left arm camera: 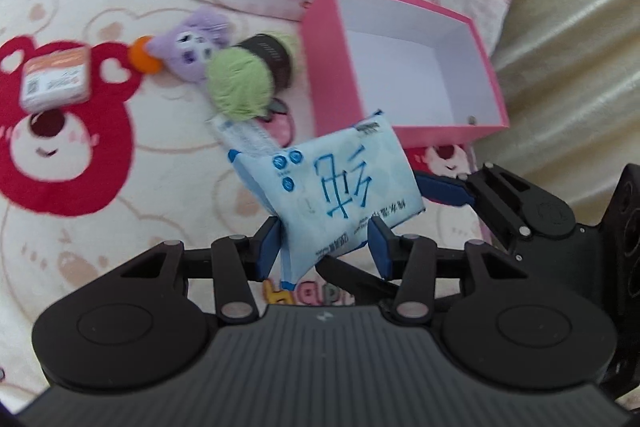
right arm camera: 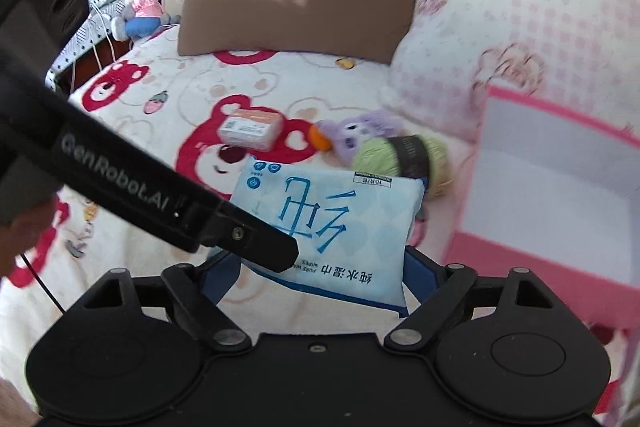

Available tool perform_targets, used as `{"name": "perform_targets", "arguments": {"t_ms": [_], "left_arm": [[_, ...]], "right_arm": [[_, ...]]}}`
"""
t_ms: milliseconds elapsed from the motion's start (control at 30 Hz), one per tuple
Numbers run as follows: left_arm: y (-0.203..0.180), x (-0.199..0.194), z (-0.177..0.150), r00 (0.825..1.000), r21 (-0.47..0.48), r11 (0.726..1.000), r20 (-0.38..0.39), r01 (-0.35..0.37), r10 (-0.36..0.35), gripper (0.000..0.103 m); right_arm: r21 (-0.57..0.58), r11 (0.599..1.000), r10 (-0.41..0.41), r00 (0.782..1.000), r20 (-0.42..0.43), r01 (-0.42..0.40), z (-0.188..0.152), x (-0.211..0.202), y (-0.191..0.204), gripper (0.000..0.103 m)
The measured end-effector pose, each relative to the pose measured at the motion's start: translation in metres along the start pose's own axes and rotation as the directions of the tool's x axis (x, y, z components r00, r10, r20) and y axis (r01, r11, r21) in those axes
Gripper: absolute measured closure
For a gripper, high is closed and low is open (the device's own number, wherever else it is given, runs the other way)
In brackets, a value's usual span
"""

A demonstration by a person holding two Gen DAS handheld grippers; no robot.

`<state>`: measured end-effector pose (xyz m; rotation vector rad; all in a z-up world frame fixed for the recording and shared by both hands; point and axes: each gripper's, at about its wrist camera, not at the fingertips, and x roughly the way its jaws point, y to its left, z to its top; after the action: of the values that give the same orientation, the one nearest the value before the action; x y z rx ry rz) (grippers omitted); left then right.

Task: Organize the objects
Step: 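Lift the wet-wipes pack with the left tool and carry it into the pink box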

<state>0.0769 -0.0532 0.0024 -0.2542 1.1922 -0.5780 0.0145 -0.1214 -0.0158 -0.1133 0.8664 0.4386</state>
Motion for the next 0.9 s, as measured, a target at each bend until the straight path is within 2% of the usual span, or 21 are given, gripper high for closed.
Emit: {"name": "perform_targets", "arguments": {"t_ms": [200,467,700,900], "left_arm": [[-0.037,0.012,0.013,1.000,0.098,0.995,-0.002,0.000,0.000,0.058],[-0.067,0.037,0.035,0.995,0.100,0.991,0.025,0.090,-0.092,0.058],[-0.096,0.065,0.062,0.996,0.135,0.987,0.010,0.089,-0.091,0.058],[-0.127,0.095,0.088,0.997,0.194,0.979,0.023,0.065,-0.071,0.058]], "right_arm": [[0.028,0.998,-0.062,0.998,0.006,0.061,-0.001,-0.015,-0.022,0.014],[0.025,0.984,-0.177,0.984,0.021,0.176,0.004,-0.038,-0.057,0.014],[0.115,0.975,-0.193,0.981,0.033,0.188,0.006,-0.049,-0.101,0.020],[0.082,0.960,-0.271,0.962,0.024,0.269,0.005,-0.048,-0.127,0.027]]}}
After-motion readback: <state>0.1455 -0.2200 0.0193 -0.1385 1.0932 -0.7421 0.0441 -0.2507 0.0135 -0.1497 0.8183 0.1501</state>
